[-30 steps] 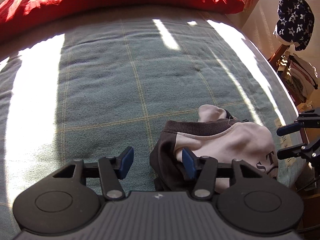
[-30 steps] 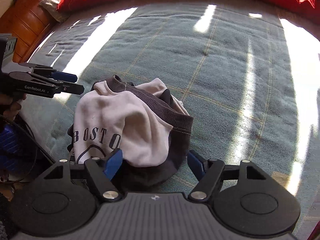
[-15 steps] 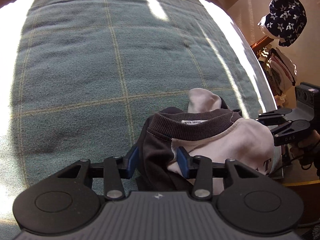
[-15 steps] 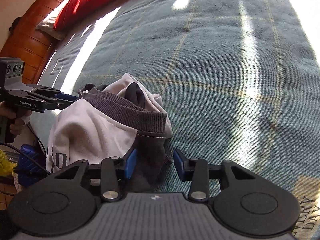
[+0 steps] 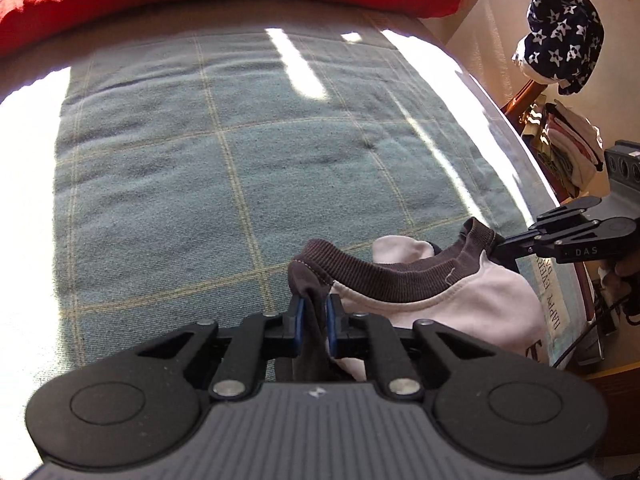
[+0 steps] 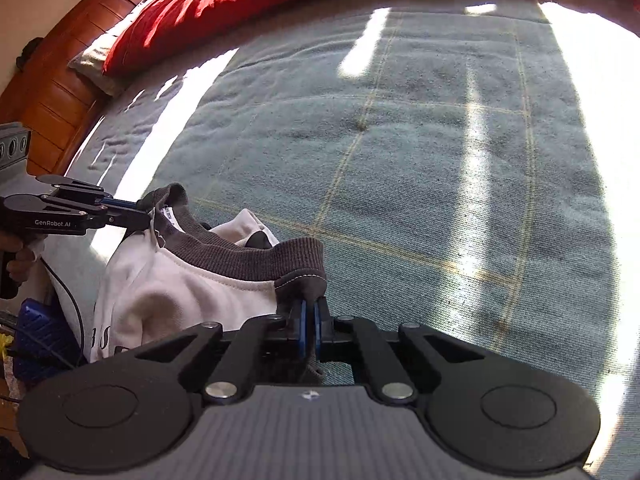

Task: Fold clothes
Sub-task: 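Grasp the dark collar rib with the right gripper while the left grasps the dark sleeve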

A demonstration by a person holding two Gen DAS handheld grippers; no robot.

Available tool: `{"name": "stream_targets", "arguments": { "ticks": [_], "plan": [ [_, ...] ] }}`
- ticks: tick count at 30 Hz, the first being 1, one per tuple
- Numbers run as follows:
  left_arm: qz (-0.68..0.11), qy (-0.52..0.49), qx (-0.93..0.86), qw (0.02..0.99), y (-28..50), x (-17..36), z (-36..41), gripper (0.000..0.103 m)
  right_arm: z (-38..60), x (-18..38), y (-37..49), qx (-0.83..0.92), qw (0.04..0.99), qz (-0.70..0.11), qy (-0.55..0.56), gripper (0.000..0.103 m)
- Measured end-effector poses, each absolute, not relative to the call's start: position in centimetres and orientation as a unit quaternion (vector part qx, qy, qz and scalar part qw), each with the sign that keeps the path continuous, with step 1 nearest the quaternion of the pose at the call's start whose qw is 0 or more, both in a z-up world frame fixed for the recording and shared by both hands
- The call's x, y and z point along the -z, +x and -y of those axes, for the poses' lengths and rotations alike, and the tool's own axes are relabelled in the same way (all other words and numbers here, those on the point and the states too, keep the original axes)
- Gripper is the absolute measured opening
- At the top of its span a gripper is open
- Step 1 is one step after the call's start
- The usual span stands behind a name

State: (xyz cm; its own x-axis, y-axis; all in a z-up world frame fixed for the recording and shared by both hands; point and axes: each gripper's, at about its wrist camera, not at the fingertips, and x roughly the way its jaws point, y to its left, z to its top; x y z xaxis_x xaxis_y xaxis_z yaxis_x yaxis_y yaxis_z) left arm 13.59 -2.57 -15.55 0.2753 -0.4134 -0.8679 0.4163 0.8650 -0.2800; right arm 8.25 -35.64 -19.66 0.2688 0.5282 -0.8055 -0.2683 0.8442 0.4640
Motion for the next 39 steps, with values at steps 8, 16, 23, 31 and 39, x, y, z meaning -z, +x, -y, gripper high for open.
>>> {"name": "stream_targets", "arguments": {
  "ticks": [8,16,23,31,39],
  "plan": [
    [-0.482,0.055,0.241,0.841,18.7,13.7,3.5,0.002,35.6,17.4,13.2,-0.239,0.827,-0.507,0.046,0.004],
    [-0.489,0.046,0.232,0.84,24.2,14.1,3.6,0.003,35.3,17.2,19.4,-0.214,0.85,-0.481,-0.027,0.004],
    [-0.582,-0.016,0.232,0.779,21.5,16.8,1.5,0.028,37.5,18.2,19.7,-0.211,0.833,-0.508,0.054,0.014],
    [-0.651,-0.161,0.181,0.72,16.4,18.6,-2.7,0.048,39.9,21.4,12.2,-0.22,0.743,-0.59,0.225,0.051],
    [-0.666,-0.262,0.163,0.679,13.8,20.6,-3.3,0.058,39.3,25.4,8.1,-0.211,0.674,-0.603,0.371,0.059]
  ]
}}
